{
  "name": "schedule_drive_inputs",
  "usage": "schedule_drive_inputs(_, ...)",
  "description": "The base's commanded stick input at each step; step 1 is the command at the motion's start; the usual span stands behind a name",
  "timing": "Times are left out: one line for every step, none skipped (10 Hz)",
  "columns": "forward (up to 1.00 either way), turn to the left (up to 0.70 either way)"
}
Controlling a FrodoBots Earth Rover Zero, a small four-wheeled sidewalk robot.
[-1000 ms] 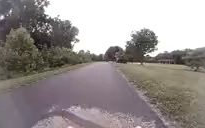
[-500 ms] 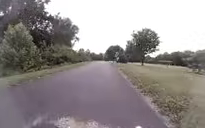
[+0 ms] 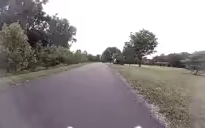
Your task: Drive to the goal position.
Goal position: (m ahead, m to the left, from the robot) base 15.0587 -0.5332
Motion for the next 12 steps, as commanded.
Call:
schedule_drive_inputs(0.70, 0.00)
schedule_drive_inputs(0.70, 0.00)
schedule_drive_inputs(0.70, 0.00)
schedule_drive_inputs(0.70, 0.00)
schedule_drive_inputs(0.70, 0.00)
schedule_drive_inputs(0.70, 0.00)
schedule_drive_inputs(0.70, 0.00)
schedule_drive_inputs(0.70, 0.00)
schedule_drive_inputs(0.70, -0.03)
schedule_drive_inputs(0.70, -0.10)
schedule_drive_inputs(0.70, -0.11)
schedule_drive_inputs(0.70, 0.00)
